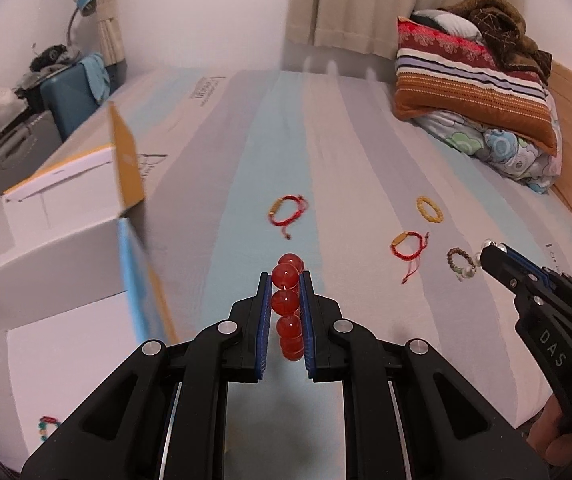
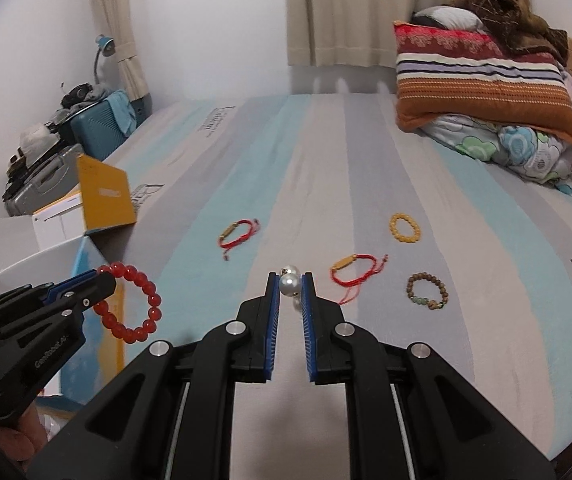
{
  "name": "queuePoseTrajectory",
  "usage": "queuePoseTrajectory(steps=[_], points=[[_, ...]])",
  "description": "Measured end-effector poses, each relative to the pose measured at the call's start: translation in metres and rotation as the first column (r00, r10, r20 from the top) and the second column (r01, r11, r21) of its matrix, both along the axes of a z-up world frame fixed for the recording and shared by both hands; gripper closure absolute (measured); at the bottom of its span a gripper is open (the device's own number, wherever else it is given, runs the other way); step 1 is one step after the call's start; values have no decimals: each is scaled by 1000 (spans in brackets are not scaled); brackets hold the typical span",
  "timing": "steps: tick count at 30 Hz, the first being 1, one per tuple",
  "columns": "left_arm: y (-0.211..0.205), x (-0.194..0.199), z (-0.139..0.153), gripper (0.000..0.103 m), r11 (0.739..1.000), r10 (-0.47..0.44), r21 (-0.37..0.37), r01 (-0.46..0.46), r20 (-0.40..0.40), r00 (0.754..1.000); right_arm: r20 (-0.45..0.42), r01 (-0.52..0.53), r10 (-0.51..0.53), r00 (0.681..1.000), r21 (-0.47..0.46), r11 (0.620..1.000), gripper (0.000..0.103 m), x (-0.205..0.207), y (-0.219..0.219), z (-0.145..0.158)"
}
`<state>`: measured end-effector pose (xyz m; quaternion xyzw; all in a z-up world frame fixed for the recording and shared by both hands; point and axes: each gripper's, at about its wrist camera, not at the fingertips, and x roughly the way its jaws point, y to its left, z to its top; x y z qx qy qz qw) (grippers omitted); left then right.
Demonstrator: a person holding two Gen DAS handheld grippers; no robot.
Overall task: Organize jewelry
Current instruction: 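Carry the red bracelet and pearl earrings toward the cardboard box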
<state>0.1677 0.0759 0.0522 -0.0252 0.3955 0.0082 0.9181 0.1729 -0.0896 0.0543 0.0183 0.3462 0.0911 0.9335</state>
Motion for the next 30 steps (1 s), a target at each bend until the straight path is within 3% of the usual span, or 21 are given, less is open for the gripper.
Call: queuePoseTrajectory(steps=[4, 18, 30], points=[[20, -12, 8, 90, 999, 29, -41, -30, -17, 999, 18, -26, 26, 1000, 7, 1000, 93, -13, 19, 11], [94, -71, 41, 90, 991, 134, -30, -133, 26, 991, 62, -143, 143, 988, 2, 990, 93, -44, 103, 47], [188, -126, 51, 90, 955, 295, -26, -294, 55, 954, 74, -278, 277, 958, -4, 961, 93, -66, 193, 53]])
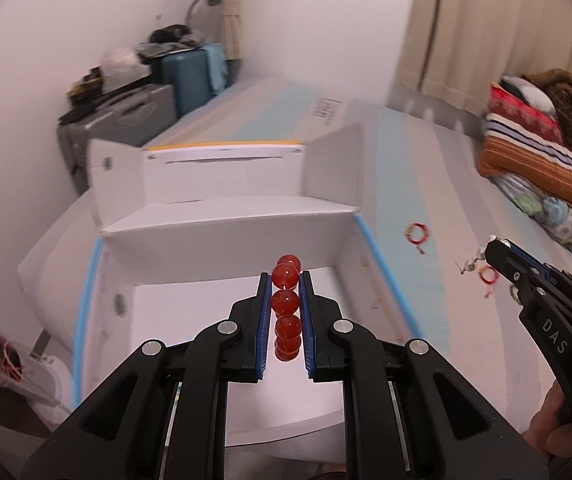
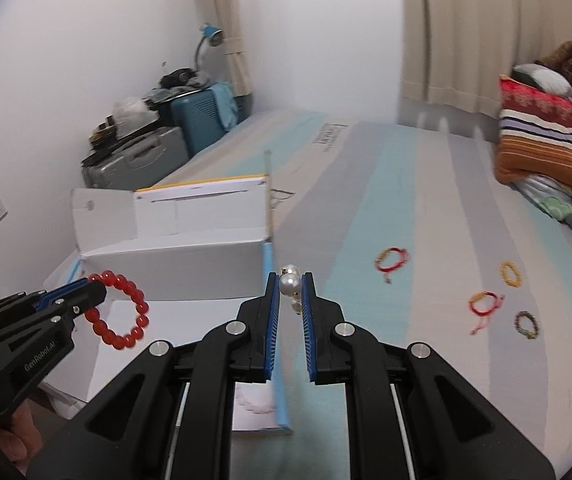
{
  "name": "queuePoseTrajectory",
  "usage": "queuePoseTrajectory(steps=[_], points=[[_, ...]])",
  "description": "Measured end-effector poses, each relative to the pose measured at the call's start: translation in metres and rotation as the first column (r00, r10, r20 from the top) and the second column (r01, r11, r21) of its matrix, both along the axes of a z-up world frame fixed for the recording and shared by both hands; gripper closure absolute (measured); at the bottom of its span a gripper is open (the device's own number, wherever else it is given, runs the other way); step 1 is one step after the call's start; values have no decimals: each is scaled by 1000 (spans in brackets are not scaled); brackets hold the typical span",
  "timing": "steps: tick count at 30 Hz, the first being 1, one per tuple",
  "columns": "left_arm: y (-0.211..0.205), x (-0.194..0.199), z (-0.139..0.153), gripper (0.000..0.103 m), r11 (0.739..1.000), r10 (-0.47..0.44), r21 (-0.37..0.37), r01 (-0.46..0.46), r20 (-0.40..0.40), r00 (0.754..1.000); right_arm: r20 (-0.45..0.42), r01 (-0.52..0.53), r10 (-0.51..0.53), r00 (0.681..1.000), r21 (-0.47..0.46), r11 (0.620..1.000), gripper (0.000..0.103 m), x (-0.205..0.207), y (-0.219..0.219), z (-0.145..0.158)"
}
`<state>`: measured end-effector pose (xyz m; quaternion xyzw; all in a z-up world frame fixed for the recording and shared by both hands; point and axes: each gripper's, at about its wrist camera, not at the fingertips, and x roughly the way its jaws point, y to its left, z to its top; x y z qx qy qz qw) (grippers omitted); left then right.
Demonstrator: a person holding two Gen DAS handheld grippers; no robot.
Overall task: Organize jewelry
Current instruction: 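Carry the red bracelet and pearl earrings toward the cardboard box, then open the left tool and the right tool to drop both items into the box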
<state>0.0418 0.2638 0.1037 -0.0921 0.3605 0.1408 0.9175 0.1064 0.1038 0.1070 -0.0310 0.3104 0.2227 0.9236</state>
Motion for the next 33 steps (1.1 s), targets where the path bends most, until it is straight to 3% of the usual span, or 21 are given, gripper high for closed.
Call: queuePoseTrajectory(steps=[11, 18, 26, 33], points=[[62, -32, -20, 90, 992, 129, -12, -129, -45, 991, -54, -115, 113, 992, -31, 993, 93, -21, 71, -31], [81, -28, -50, 90, 989, 129, -61, -138, -123, 984, -161, -145, 132, 978, -73, 987, 93, -17, 92, -60], [85, -23, -77, 90, 988, 126, -70, -140, -171, 977, -327, -179, 125, 937, -138, 974, 92, -9, 108, -101], [87, -23, -84, 89, 986, 139, -72, -153, -166, 976, -330, -187, 130, 935, -147, 971, 91, -14, 110, -107]])
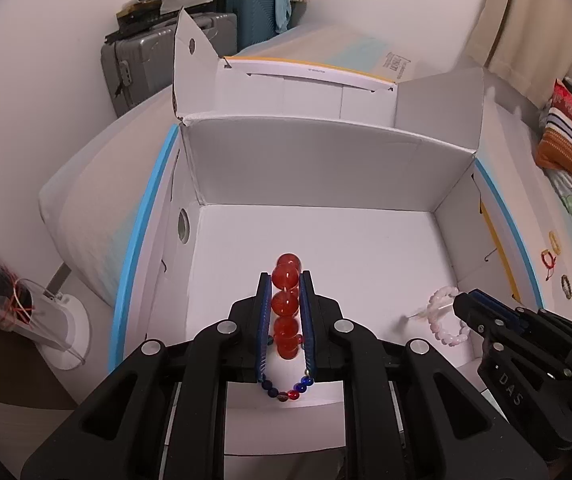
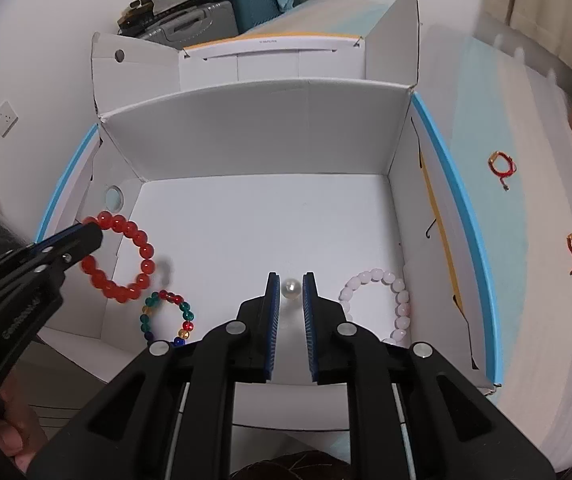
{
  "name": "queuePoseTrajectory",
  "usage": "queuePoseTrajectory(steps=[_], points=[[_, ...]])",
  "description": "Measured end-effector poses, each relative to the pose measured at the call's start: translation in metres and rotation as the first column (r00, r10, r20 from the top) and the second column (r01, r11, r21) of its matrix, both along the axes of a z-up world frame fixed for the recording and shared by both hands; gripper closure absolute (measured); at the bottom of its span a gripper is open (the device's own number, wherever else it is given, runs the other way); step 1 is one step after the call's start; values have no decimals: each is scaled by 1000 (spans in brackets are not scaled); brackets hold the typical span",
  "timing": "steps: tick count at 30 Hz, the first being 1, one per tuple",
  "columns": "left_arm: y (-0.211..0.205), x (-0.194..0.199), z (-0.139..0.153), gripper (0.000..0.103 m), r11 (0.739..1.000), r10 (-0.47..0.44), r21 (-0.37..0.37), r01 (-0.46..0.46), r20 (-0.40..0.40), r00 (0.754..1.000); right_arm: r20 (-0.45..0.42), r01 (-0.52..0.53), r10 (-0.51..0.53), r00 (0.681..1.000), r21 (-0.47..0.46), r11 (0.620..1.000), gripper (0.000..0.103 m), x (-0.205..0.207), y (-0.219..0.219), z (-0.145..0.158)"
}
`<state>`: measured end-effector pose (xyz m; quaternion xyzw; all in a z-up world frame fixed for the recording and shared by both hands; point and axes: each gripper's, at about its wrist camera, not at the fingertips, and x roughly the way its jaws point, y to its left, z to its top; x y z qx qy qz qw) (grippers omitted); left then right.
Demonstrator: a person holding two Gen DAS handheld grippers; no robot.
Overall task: Organize jewelry
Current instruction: 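Open the left tool and the right tool to drop both items into the box, then withdraw both tools from the box back over the bed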
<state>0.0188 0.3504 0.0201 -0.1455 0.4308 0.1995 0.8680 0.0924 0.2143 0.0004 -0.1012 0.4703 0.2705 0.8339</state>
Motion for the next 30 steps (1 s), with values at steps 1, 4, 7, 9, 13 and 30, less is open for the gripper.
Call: queuePoseTrajectory(steps=[1, 4, 7, 9, 13, 30], points=[[1, -1, 1, 89, 1000, 6, 4, -6, 5, 1000, 4, -3, 3, 1000, 2, 1000, 87, -1, 1, 2], [2, -3, 4, 78, 1000, 17, 4, -18, 16, 1000, 35, 3, -3, 999, 11, 1000, 64, -4, -2, 9], [2, -7, 8, 62, 999, 34, 21, -34, 30, 999, 81, 19, -21, 996, 30, 999, 50, -7, -7, 20], [1, -9, 11, 50, 999, 42, 28, -43, 38, 998, 102, 28, -32, 994, 43, 999, 41, -9, -11, 26], [-3, -13, 20, 28, 997, 59, 53, -62, 65, 996, 146, 57, -66, 987, 69, 996, 22, -10, -21, 40], [-53, -9, 48, 6, 990, 35, 130, -50, 112, 993, 215, 159, -188, 958, 145, 977, 8, -7, -86, 73]])
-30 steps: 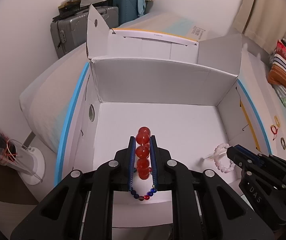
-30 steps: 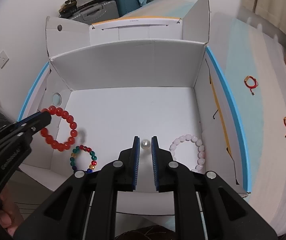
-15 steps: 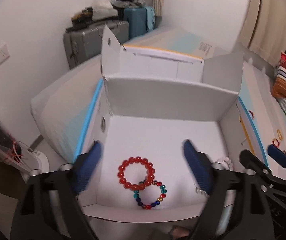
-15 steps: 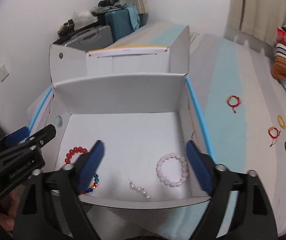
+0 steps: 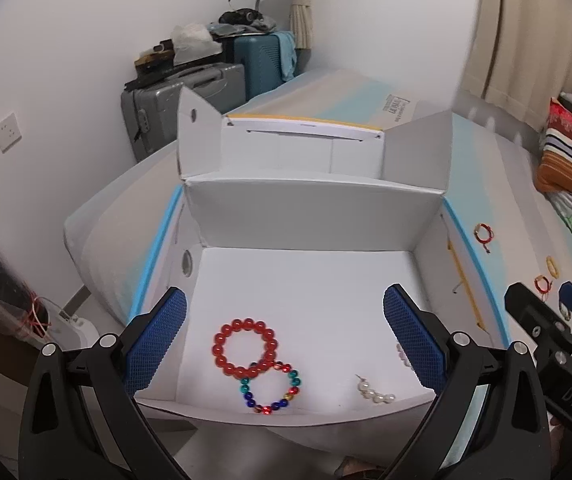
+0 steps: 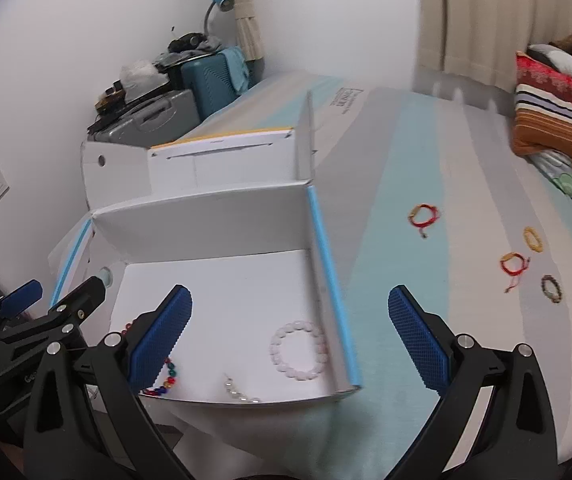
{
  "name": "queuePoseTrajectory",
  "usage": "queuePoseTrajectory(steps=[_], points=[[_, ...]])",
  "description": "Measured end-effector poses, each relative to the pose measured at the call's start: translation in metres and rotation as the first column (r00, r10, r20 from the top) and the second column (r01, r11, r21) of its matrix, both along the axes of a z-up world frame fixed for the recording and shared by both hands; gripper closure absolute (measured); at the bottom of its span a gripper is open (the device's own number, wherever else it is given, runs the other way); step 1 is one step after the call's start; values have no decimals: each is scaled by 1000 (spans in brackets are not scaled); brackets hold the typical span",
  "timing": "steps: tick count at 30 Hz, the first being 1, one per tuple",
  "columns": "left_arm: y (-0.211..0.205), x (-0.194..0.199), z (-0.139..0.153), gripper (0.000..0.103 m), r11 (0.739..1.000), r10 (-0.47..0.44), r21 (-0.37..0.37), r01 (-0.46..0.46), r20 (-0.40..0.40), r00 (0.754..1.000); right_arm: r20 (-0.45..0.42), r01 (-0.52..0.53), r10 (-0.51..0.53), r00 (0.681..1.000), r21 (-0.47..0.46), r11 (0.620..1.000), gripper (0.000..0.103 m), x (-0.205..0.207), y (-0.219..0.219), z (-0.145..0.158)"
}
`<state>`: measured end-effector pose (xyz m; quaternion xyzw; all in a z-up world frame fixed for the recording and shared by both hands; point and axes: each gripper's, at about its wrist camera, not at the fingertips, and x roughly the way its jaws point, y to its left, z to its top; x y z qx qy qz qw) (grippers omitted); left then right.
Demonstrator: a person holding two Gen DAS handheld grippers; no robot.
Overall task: Organize jewelry
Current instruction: 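Withdraw both tools from the box back over the bed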
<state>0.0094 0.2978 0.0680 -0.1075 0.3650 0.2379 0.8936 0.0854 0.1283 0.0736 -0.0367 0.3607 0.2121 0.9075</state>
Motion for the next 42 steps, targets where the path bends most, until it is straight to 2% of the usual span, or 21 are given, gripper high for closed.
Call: queuePoseTrajectory(steps=[12, 21, 24, 30, 38, 42], points=[[-64, 29, 14, 6, 997, -71, 20, 70, 15, 997, 48, 111, -111, 993, -5, 994, 8, 19, -82, 14], [-132, 70, 13, 6, 985, -167, 43, 166, 24, 986, 61, 229, -228, 972, -7, 973, 8, 46, -163, 16], [-153, 86, 11, 6, 980, -194, 42, 193, 31, 980, 82, 271, -267, 960, -36, 962, 8, 56, -189, 13], [-196, 122, -4, 6, 960, -277, 45, 276, 17, 961, 77, 352, -347, 935, -64, 934, 8, 85, -245, -6], [-258, 169, -36, 6, 920, -388, 51, 388, -14, 922, 69, 396, -390, 918, -125, 910, 8, 134, -303, -33], [-283, 203, -58, 6, 905, -425, 30, 425, -25, 905, 41, 397, -396, 917, -149, 905, 8, 165, -325, -55]])
